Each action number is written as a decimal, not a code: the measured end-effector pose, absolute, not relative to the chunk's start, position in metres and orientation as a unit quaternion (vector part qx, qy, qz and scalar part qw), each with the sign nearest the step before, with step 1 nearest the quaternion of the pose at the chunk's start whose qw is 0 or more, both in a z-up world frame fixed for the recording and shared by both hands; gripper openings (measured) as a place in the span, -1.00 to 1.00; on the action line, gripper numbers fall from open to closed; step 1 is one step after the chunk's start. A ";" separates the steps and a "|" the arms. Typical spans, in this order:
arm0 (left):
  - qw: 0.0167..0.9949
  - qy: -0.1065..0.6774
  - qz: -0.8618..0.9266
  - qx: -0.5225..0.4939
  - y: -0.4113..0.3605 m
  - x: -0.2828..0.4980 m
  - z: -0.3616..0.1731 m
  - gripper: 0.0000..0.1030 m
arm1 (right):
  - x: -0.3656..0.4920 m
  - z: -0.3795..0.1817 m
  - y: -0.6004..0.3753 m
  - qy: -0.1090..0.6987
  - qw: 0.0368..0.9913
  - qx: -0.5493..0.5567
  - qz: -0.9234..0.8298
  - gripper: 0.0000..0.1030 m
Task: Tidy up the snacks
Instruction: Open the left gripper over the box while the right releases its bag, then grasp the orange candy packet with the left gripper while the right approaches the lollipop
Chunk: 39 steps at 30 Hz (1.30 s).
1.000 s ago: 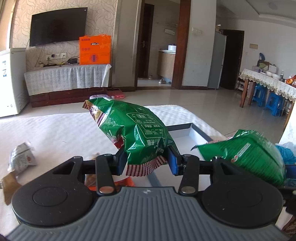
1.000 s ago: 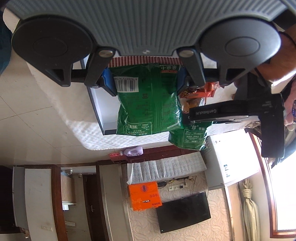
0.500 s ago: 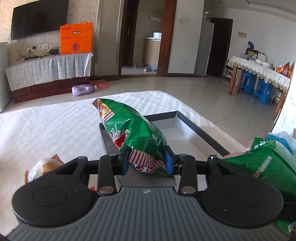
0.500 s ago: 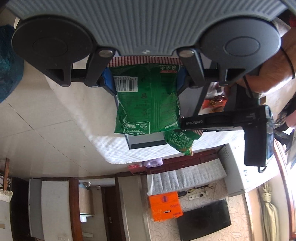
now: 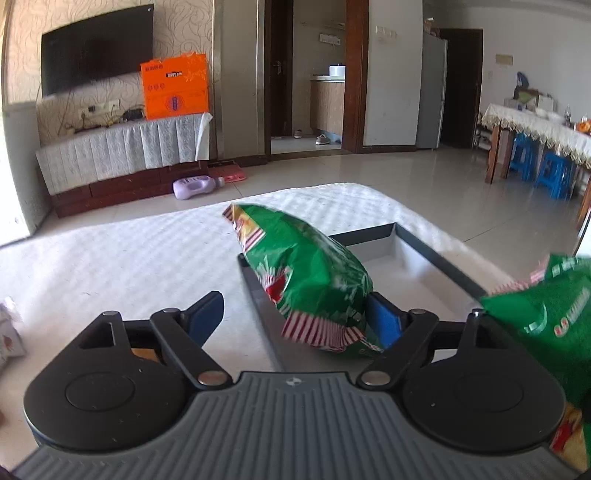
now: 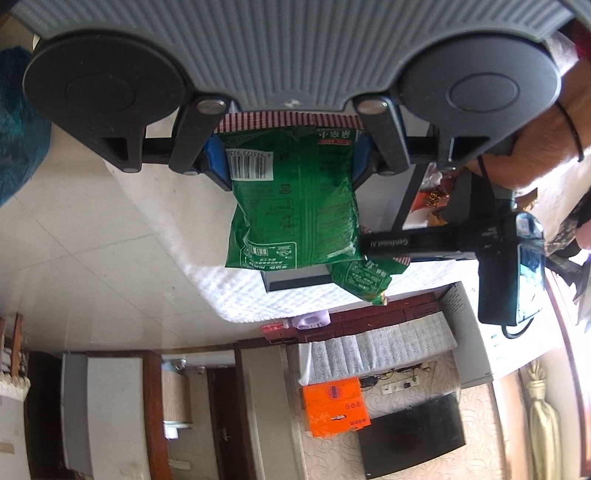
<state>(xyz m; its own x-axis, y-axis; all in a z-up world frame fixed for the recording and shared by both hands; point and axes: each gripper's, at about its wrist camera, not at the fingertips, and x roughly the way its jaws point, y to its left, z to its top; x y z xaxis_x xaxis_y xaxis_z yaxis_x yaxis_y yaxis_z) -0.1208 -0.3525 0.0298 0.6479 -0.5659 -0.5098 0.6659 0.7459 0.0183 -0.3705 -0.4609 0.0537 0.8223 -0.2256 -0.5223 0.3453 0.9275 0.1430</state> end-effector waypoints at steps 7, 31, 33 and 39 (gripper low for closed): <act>0.895 0.231 -0.352 0.146 -0.334 -0.136 0.029 0.70 | -0.338 0.057 -0.459 0.262 0.951 0.083 -0.140 0.29; 0.889 0.197 -0.365 0.193 -0.270 -0.207 0.023 0.85 | -0.292 0.031 -0.463 0.297 0.939 0.076 -0.157 0.33; 0.890 0.201 -0.362 0.191 -0.267 -0.209 0.024 0.85 | -0.292 0.028 -0.462 0.308 0.935 0.078 -0.155 0.42; 0.897 0.213 -0.347 0.173 -0.254 -0.219 0.025 0.85 | -0.302 0.031 -0.457 0.306 0.936 0.085 -0.150 0.47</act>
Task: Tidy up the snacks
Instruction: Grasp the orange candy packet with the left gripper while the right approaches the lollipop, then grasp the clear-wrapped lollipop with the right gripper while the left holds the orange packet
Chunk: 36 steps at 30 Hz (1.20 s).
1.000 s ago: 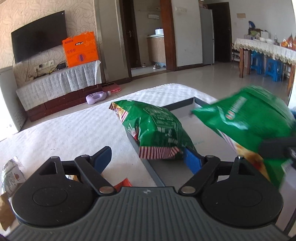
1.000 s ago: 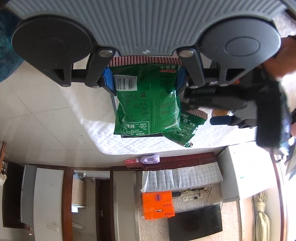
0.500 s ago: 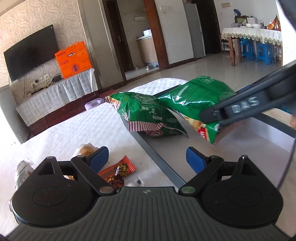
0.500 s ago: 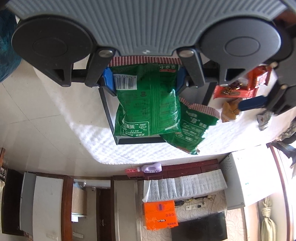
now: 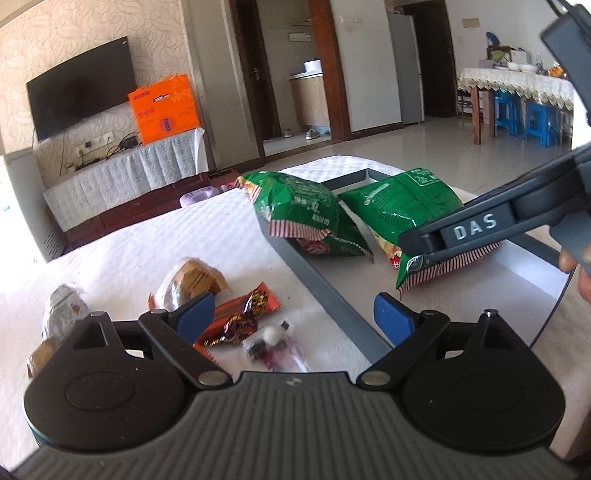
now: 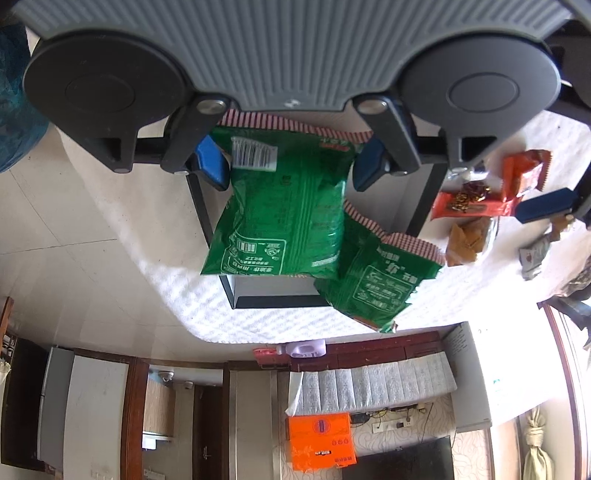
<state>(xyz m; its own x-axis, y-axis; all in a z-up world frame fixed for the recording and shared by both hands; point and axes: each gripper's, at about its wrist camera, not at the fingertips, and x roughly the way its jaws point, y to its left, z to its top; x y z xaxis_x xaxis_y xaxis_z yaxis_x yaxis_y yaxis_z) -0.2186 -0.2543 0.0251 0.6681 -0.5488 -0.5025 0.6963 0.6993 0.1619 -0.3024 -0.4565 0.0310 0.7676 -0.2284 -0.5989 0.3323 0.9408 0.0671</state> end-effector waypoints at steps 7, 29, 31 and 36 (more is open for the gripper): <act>0.905 0.236 -0.326 0.136 -0.227 -0.228 0.028 0.86 | -0.328 0.045 -0.443 0.284 0.942 0.092 -0.153 0.47; 0.914 0.301 -0.268 0.045 -0.160 -0.167 0.007 0.83 | -0.315 0.048 -0.364 0.293 0.953 0.078 -0.016 -0.17; 0.911 0.304 -0.274 0.051 -0.165 -0.164 0.006 0.54 | -0.309 0.042 -0.362 0.305 0.949 0.083 -0.013 -0.17; 0.906 0.319 -0.272 0.055 -0.163 -0.164 0.003 -0.03 | -0.294 0.029 -0.342 0.339 0.939 0.055 -0.002 -0.17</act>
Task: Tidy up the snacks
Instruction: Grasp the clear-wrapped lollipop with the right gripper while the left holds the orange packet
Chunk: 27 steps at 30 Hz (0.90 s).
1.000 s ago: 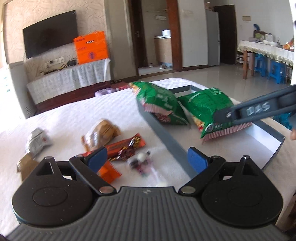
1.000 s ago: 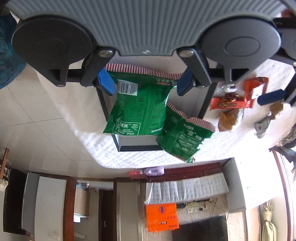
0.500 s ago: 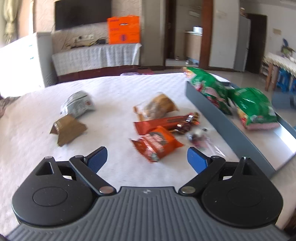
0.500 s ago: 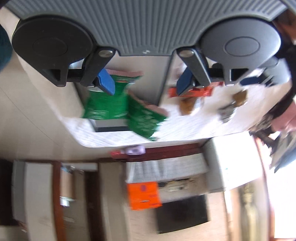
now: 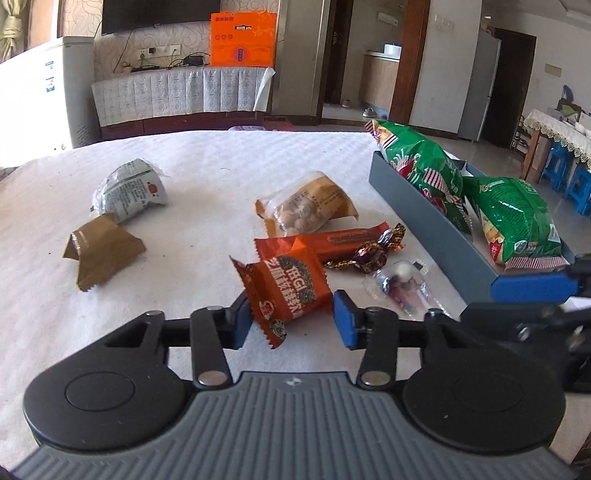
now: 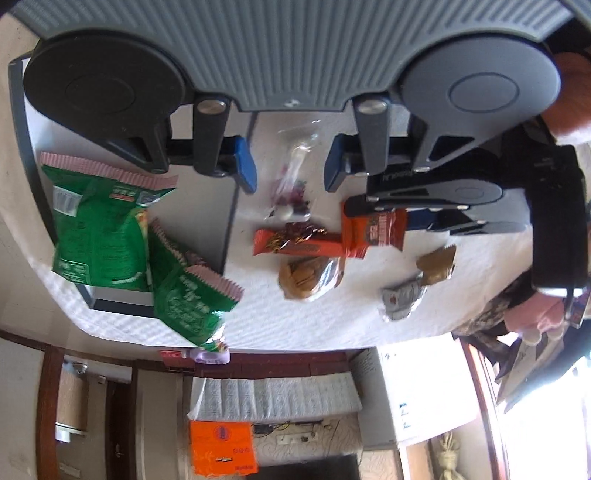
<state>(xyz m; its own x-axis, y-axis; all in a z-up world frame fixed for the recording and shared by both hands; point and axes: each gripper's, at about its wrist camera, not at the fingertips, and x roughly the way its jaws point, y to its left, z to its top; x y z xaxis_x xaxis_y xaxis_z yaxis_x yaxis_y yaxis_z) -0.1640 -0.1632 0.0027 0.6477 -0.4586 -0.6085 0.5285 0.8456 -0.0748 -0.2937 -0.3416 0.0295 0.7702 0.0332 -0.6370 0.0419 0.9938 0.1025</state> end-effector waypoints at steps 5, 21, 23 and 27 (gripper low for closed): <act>0.908 0.328 -0.255 0.054 -0.149 -0.165 0.003 -0.04 | -0.283 0.018 -0.324 0.371 0.928 0.009 -0.019 -0.18; 0.907 0.329 -0.255 0.058 -0.148 -0.167 0.000 -0.04 | -0.281 0.012 -0.322 0.379 0.925 -0.008 0.015 -0.50; 0.907 0.330 -0.256 0.055 -0.149 -0.166 0.001 -0.04 | -0.287 0.017 -0.325 0.373 0.928 0.002 0.021 -0.50; 0.907 0.332 -0.254 0.050 -0.149 -0.165 0.001 -0.05 | -0.301 0.029 -0.334 0.350 0.936 0.027 0.027 -0.51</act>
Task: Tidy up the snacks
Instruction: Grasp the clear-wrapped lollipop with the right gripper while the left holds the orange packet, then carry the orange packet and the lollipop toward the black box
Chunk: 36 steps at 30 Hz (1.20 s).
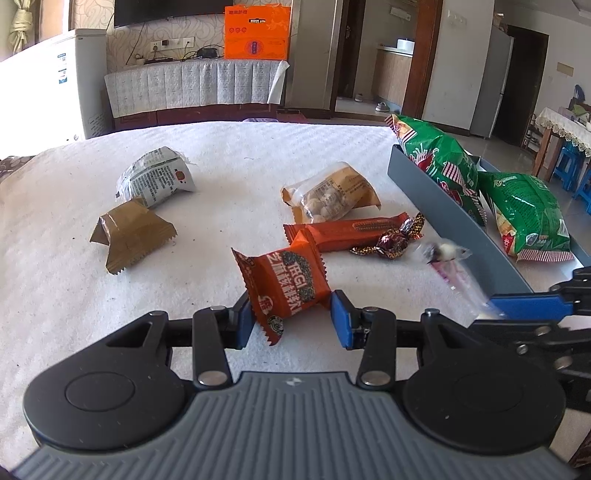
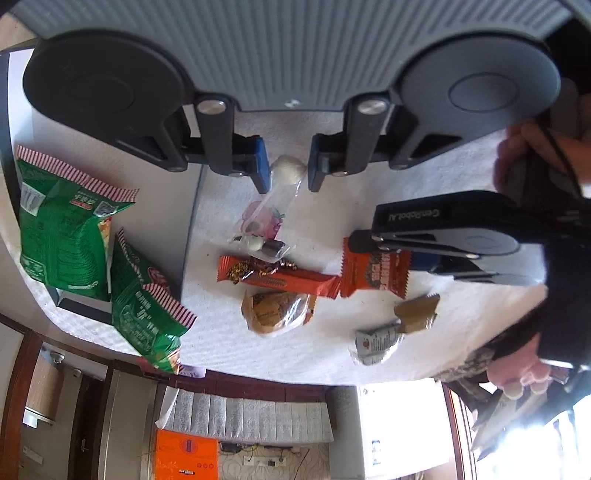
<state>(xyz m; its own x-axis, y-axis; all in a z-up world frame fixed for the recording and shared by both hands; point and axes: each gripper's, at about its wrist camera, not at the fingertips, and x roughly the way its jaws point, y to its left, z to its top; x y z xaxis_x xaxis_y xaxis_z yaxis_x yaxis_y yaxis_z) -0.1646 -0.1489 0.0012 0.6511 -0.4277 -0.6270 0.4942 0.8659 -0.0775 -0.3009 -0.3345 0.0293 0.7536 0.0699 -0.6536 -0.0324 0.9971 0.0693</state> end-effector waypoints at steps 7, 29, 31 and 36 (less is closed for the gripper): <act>0.907 0.335 -0.250 0.047 -0.148 -0.165 0.002 -0.05 | -0.305 0.038 -0.348 0.334 0.934 0.114 0.051 -0.51; 0.916 0.313 -0.243 0.054 -0.149 -0.170 0.015 -0.05 | -0.309 0.054 -0.336 0.285 0.951 0.093 0.069 -0.51; 0.917 0.307 -0.248 0.059 -0.154 -0.174 0.017 -0.05 | -0.313 0.057 -0.339 0.277 0.955 0.085 0.060 -0.51; 0.917 0.294 -0.258 0.073 -0.167 -0.181 0.022 -0.05 | -0.320 0.067 -0.342 0.245 0.965 0.080 0.051 -0.51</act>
<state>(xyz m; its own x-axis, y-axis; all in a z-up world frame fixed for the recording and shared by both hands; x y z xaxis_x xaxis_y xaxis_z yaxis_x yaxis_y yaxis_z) -0.1809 -0.1672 0.0216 0.6941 -0.4298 -0.5775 0.5161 0.8564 -0.0170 -0.3196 -0.3424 0.0675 0.8752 0.1368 -0.4640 -0.0589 0.9822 0.1786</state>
